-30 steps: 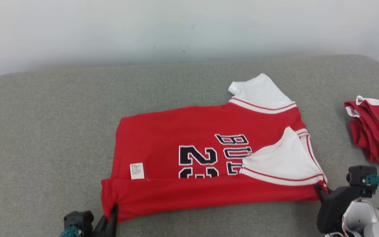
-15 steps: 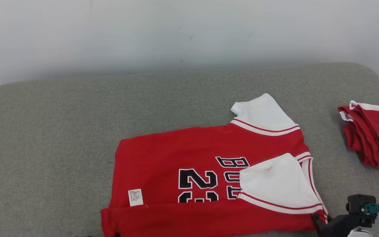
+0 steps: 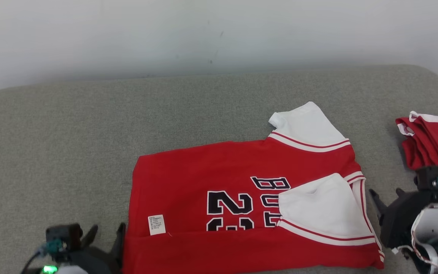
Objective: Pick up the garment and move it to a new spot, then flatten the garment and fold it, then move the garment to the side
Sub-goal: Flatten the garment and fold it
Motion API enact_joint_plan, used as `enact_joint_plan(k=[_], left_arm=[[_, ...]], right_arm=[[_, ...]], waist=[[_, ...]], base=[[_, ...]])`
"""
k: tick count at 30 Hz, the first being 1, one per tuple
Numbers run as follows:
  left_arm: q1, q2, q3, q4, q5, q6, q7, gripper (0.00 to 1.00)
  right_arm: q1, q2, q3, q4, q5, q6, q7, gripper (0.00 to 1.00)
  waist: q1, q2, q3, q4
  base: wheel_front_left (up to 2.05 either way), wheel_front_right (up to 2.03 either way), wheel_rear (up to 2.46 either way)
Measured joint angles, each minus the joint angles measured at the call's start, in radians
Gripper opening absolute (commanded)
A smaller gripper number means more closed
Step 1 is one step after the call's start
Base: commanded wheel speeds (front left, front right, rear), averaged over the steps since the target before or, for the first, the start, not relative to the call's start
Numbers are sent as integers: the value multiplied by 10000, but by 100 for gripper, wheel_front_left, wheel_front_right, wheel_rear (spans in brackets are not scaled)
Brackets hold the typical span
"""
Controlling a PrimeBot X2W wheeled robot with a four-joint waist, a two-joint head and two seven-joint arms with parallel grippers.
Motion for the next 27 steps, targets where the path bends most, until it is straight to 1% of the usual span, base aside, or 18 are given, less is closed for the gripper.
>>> enact_joint_plan(k=[3,7,8,10,14,18,21,27], left_arm=[[-1097,123,105,102,-207,-159,757,100],[-2519,-44,107,694,-717,-228,2138,100],[-2519,-44,107,694,-717,-228,2138,100],[-3266,-128,127,961,-823,-303,2462,100],[-4303,-238,-63,1572,-840,-487,2982,100],[-5044,-236,-339,2086,-560,-671,2997,100],[-5334,-339,-502,2456,-485,-826,2980,100],[-5634,-474,-625,2999,-454,-1005,2742,100]], right_arm=[[-861,-382,360,228,276,0,732,100],[-2122,-637,732,817,644,0,1377,100],[-2122,-637,732,817,644,0,1377,100],[-2765,-713,1066,1235,704,0,1524,100],[-3858,-786,1639,2077,757,0,1425,100],[-4778,-719,2151,2759,901,0,1035,100],[-5300,-629,2401,3198,1045,0,715,100],[-5869,-660,2782,3927,1279,0,48,100]], waist=[[1,0,217,20],[1,0,565,62],[1,0,565,62],[2,1,760,65],[1,1,1172,26],[2,1,1572,-40],[2,1,1833,-92],[3,1,2172,-148]], base=[[0,0,0],[0,0,0],[0,0,0],[0,0,0],[0,0,0],[0,0,0],[0,0,0],[0,0,0]])
